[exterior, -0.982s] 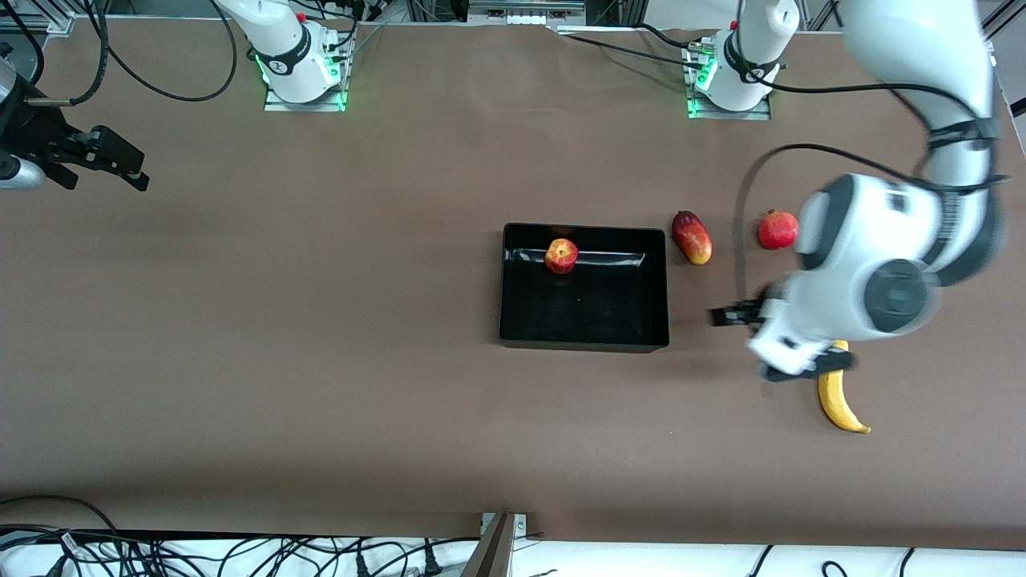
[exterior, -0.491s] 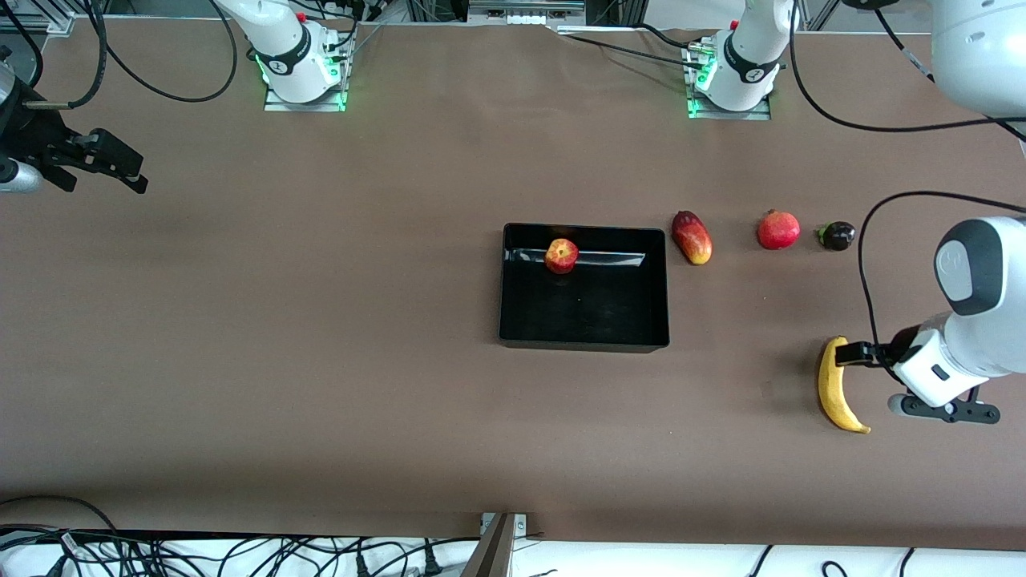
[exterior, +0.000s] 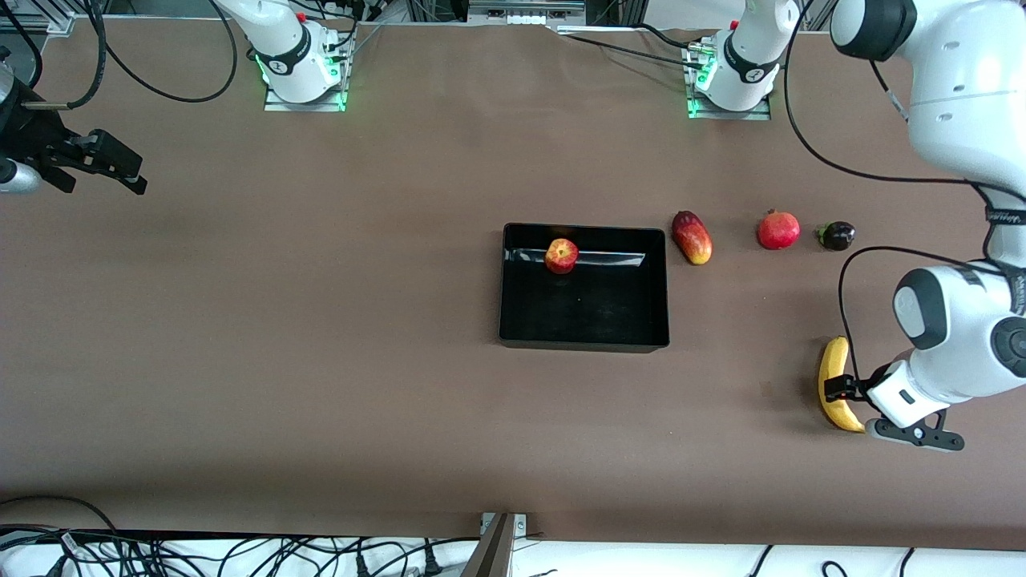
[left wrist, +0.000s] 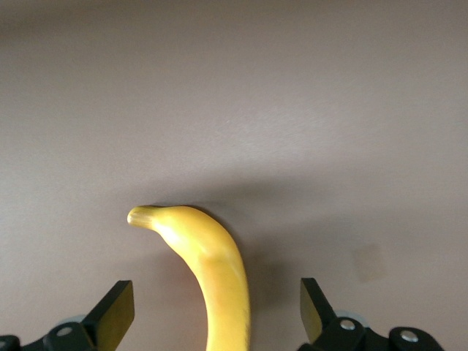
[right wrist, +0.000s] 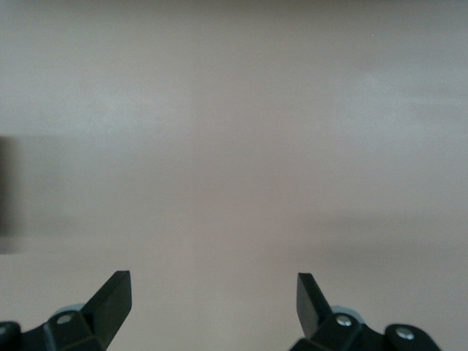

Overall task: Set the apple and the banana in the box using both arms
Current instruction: 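Move the left gripper over the yellow banana, then close the left gripper on the banana and lift it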

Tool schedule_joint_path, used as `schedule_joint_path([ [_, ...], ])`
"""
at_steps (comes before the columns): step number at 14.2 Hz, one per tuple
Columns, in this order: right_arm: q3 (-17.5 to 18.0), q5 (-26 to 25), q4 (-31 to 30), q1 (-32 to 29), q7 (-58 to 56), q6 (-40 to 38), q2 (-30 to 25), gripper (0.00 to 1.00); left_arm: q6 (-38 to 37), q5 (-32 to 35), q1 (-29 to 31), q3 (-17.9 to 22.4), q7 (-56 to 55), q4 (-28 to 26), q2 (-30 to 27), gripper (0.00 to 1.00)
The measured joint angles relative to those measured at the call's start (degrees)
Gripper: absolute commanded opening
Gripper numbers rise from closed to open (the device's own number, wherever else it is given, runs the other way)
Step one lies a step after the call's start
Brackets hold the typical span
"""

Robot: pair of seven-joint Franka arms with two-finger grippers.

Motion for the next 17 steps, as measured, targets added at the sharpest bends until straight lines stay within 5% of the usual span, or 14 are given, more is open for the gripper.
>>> schedule_joint_path([
  [4,0.0,0.0,0.0,0.0,0.0,0.0,0.1,1.0,5.7,2.1,1.0,0.0,1.0,-0.2,4.3,0.95],
  [7,0.0,0.0,0.0,0.0,0.0,0.0,0.1,1.0,6.2,2.2,1.0,0.0,1.0,-0.2,4.7,0.0],
  [17,0.0,0.0,0.0,0.0,0.0,0.0,0.1,1.0,1.6,2.3,1.0,-0.1,0.5,-1.0,2.5,0.0],
])
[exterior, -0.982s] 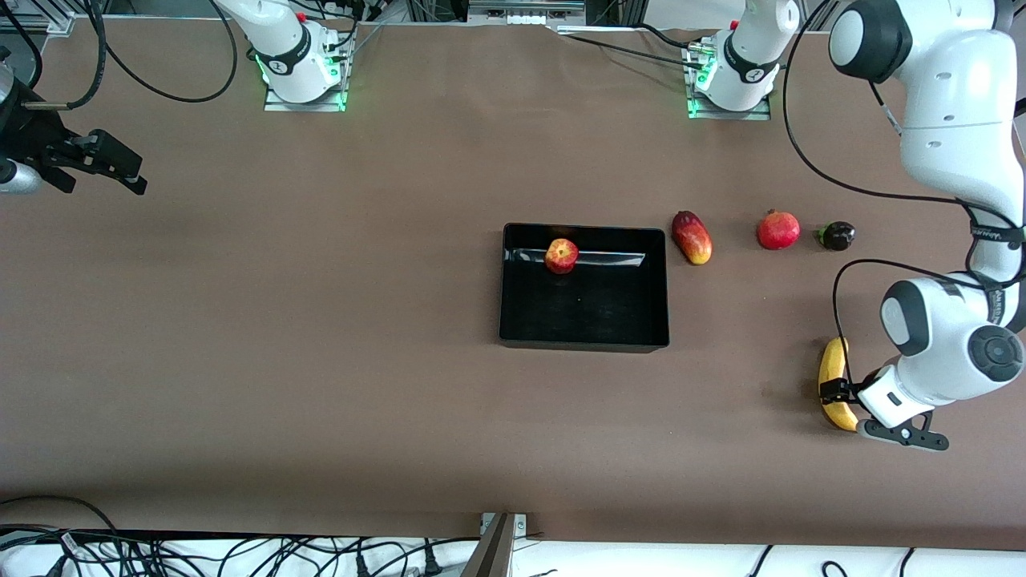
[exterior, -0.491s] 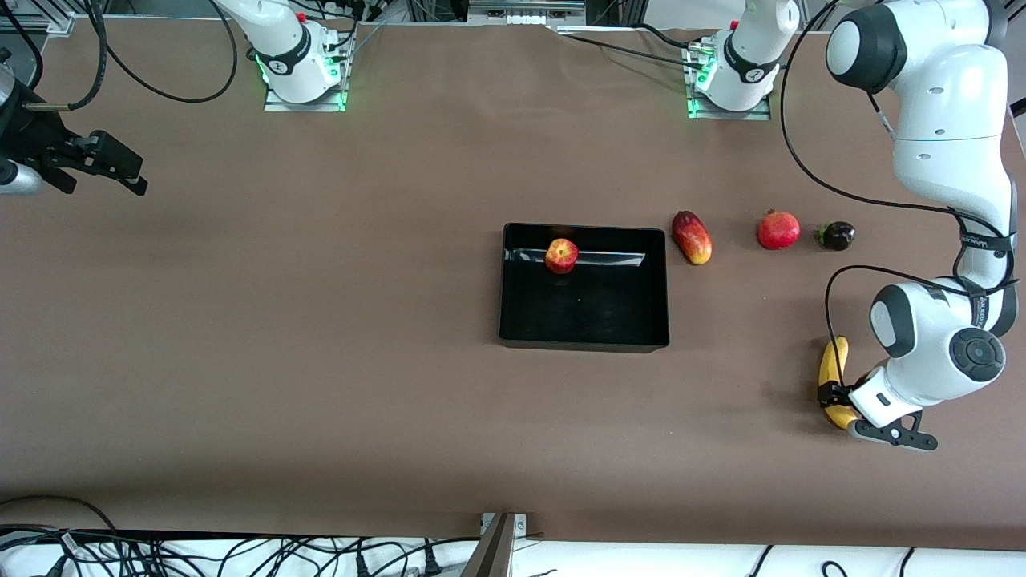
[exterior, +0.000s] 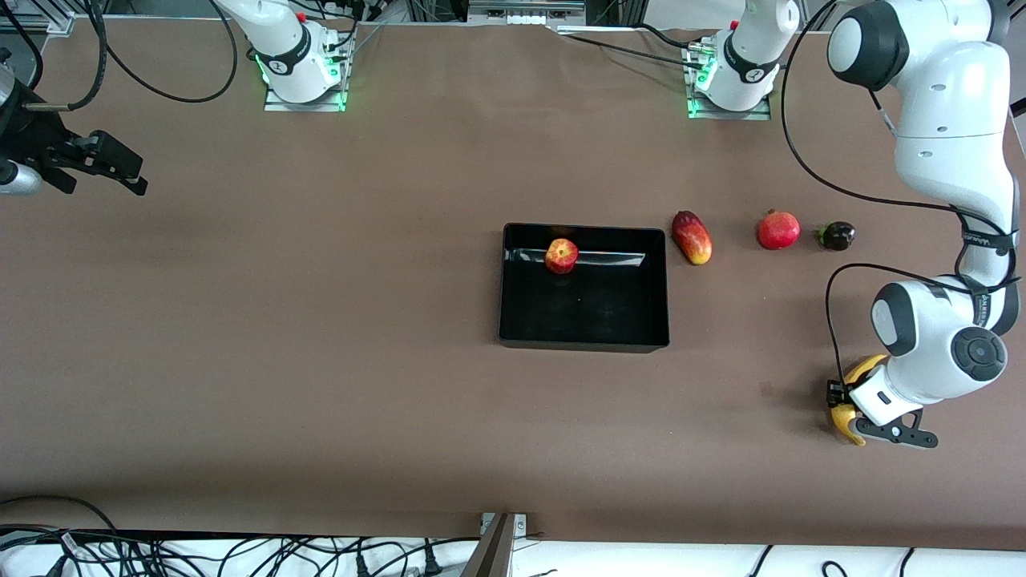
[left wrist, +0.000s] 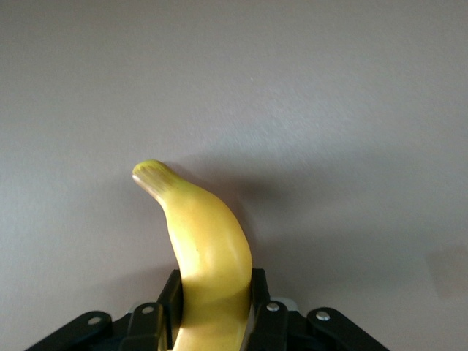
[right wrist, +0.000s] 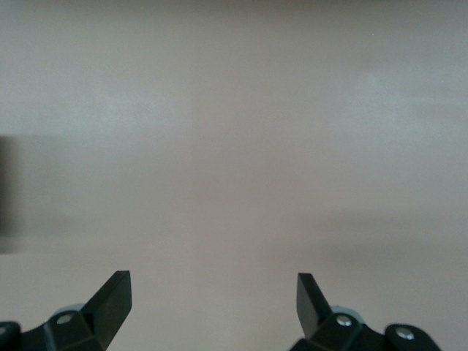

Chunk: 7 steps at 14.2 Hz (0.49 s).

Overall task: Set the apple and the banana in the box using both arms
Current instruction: 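Close the left gripper on the banana and lift it, then carry the banana with the left gripper over the black box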

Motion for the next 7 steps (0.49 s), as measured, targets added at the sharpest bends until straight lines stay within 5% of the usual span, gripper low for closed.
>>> schedule_joint_path([
  [3,0.0,0.0,0.0,0.0,0.0,0.0,0.0,1.0,-15.8,-0.7,-0.9,-1.1,-3.4,0.2,-8.1,0.0],
  [7,0.0,0.0,0.0,0.0,0.0,0.0,0.0,1.0,-31.4,-10.7,-8.0,-1.9,-21.2,-0.4,-21.6,0.0],
])
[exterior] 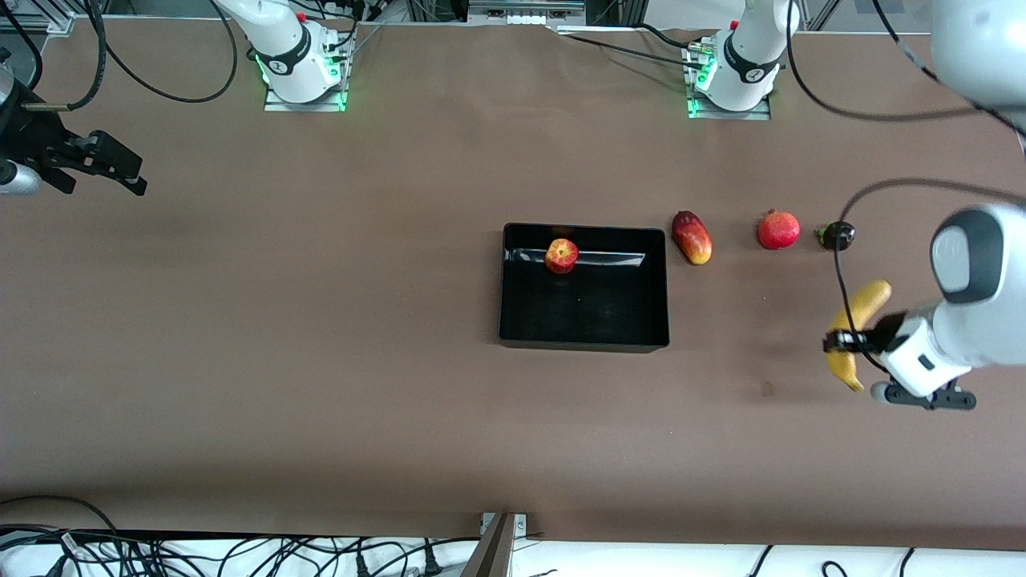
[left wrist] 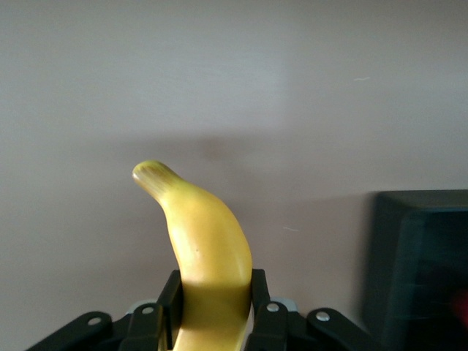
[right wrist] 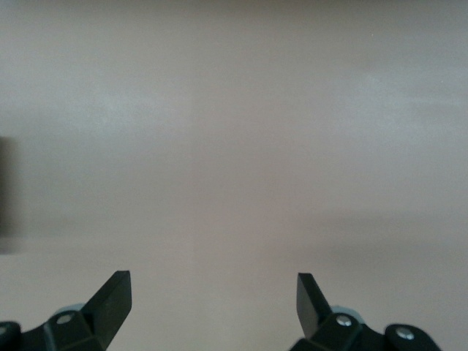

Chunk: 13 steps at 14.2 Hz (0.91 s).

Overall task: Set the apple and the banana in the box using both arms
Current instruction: 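Carry the banana with the left gripper over the black box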

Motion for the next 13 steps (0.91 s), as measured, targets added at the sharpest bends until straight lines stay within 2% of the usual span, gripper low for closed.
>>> schedule_joint_path([
  [3,0.0,0.0,0.0,0.0,0.0,0.0,0.0,1.0,-0.1,-4.1,-8.7,-0.2,-21.2,-1.2,-2.5,0.0],
  [5,0.0,0.0,0.0,0.0,0.0,0.0,0.0,1.0,3.8,-4.2,-13.3,-0.2,-30.5,-2.3,-1.7,0.0],
  [13,0.0,0.0,0.0,-0.1,0.0,0.2,0.0,1.0,11.3,-4.2,-19.5,0.3,-37.8,-3.3,4.1,0.0],
])
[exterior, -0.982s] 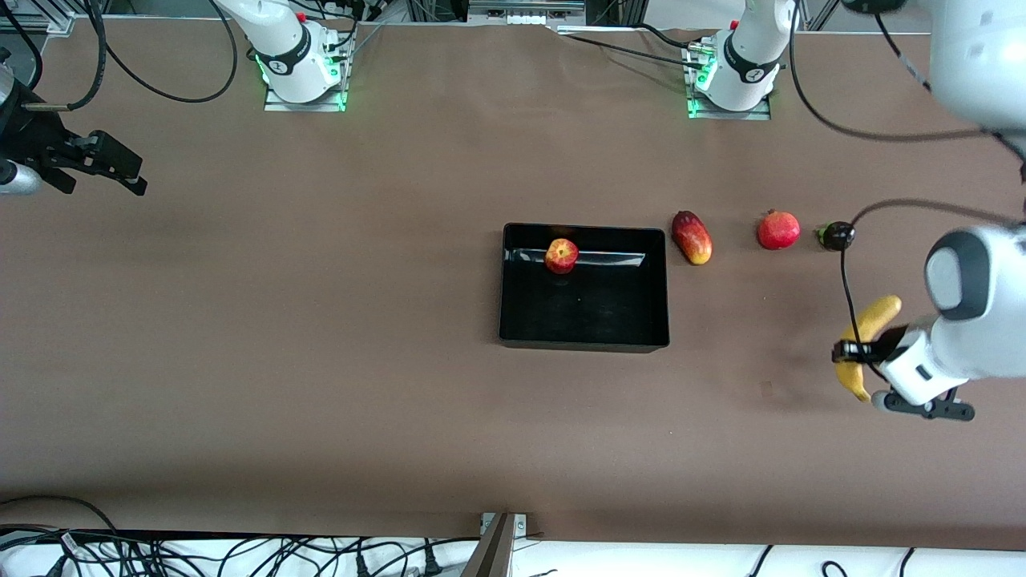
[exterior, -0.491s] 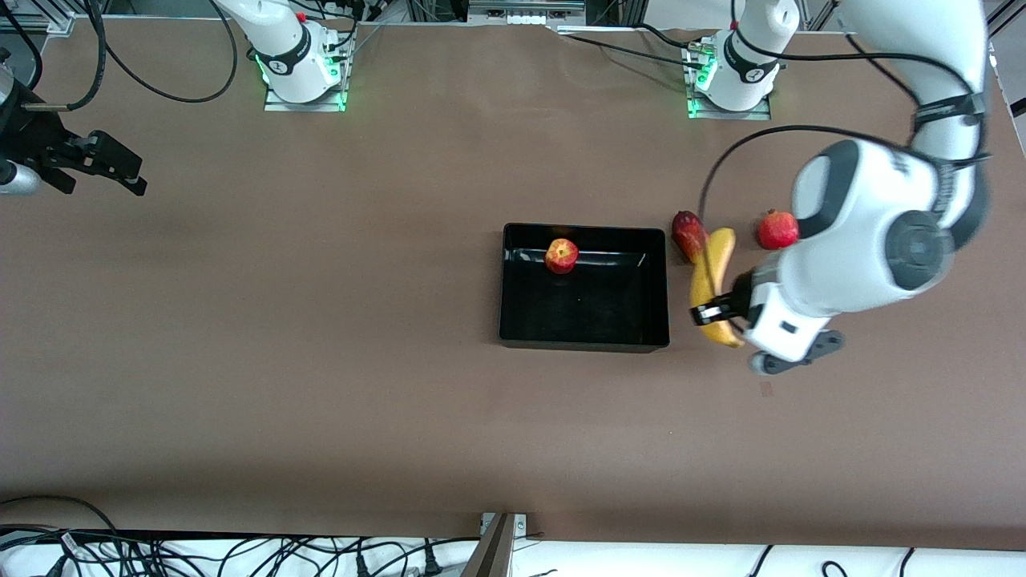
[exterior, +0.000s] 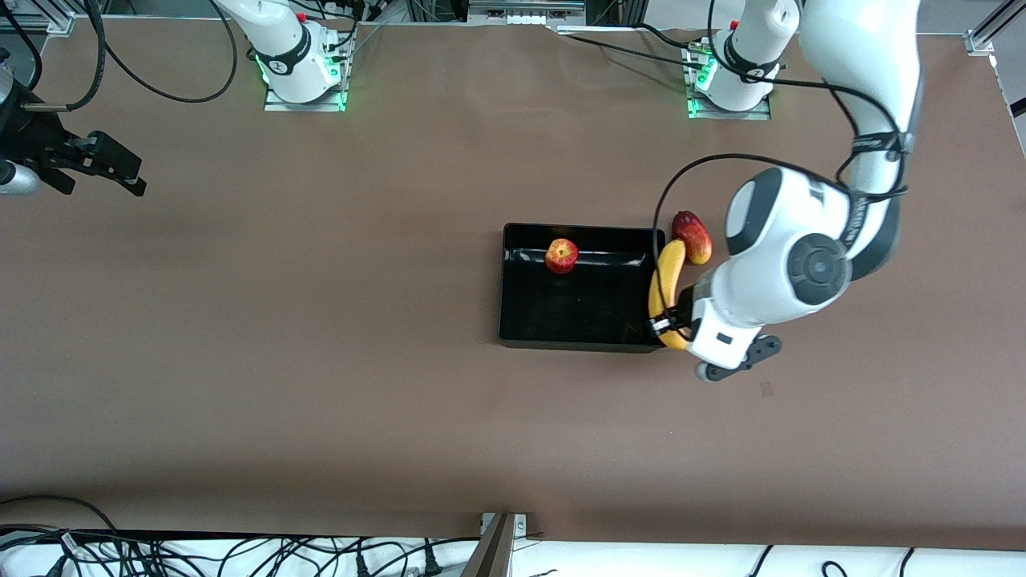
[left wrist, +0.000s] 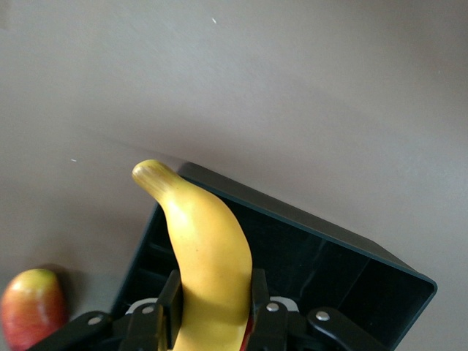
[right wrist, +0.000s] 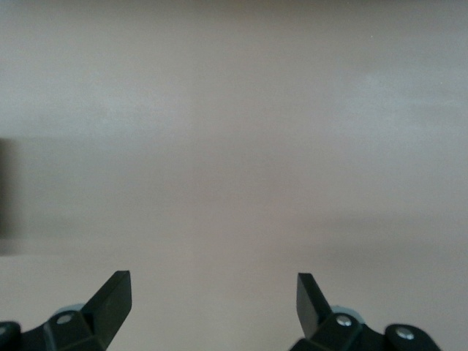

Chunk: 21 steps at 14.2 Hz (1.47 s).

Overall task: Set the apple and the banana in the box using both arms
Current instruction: 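Carry the banana with the left gripper over the black box, then lower the banana into the box with the left gripper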

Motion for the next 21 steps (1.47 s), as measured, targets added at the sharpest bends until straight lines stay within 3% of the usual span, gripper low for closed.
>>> schedule_joint_path([
  [8,0.0,0.0,0.0,0.0,0.0,0.1,0.0,1.0,7.0,1.1,-5.5,0.2,-1.9,-4.2,3.9,0.0],
  [21,0.0,0.0,0.0,0.0,0.0,0.1,0.0,1.0,16.3,2.7,-5.9,-1.5,0.3,-11.9,4.8,0.0],
])
